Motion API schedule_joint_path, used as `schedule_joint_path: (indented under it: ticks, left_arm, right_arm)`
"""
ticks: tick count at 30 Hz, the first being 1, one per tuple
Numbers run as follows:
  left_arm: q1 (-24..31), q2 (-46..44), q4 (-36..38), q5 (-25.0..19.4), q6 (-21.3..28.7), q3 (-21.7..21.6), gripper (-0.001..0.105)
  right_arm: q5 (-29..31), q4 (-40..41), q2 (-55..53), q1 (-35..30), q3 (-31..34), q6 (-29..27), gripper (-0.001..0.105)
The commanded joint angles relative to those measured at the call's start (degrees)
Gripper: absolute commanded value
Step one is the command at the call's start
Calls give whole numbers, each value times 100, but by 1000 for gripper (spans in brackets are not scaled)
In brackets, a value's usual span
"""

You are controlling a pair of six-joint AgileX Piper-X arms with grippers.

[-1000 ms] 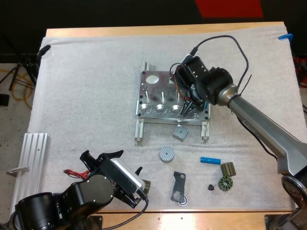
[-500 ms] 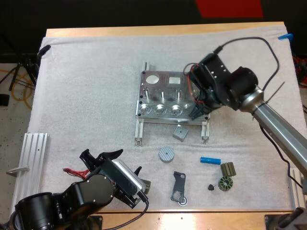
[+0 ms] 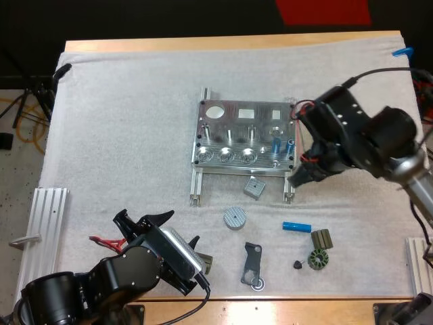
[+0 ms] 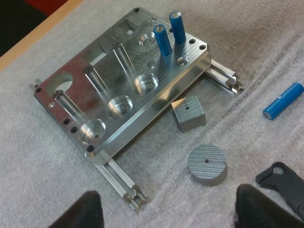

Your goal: Load cells from right to left

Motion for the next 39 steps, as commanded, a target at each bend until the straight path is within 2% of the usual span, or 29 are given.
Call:
schedule_joint_path:
  ticks: [1, 6, 13, 19, 21, 31, 35, 39]
  left_arm:
    - [-2, -34, -11, -120, 44, -70, 58]
    - [-2, -34, -11, -94, 292, -70, 58]
    - [-2, -34, -11, -81, 489, -70, 58]
    - [-2, -34, -91, 447, 816, -70, 58]
    - [-2, -34, -243, 680, 1038, -70, 58]
    - [-2, 217, -659, 1153, 2248, -70, 58]
    - [-2, 762, -671, 1499, 2719, -70, 58]
    - [-2, 1451, -849, 1662, 3214, -70, 58]
  right_arm:
    - [-65, 73, -213, -41, 57, 135, 41]
    - [-473, 73, -851, -41, 516, 437, 41]
    - [-674, 51, -1676, -41, 1233, 839, 41]
    - [-897, 51, -2506, -41, 1825, 1326, 41]
    - [-981, 51, -2783, -41, 1973, 1488, 41]
    - [-1096, 124, -3673, -41, 2116, 2090, 41]
    - [-1096, 292, -3941, -41, 2116, 2300, 41]
    - [-1096, 396, -4107, -41, 2116, 2370, 41]
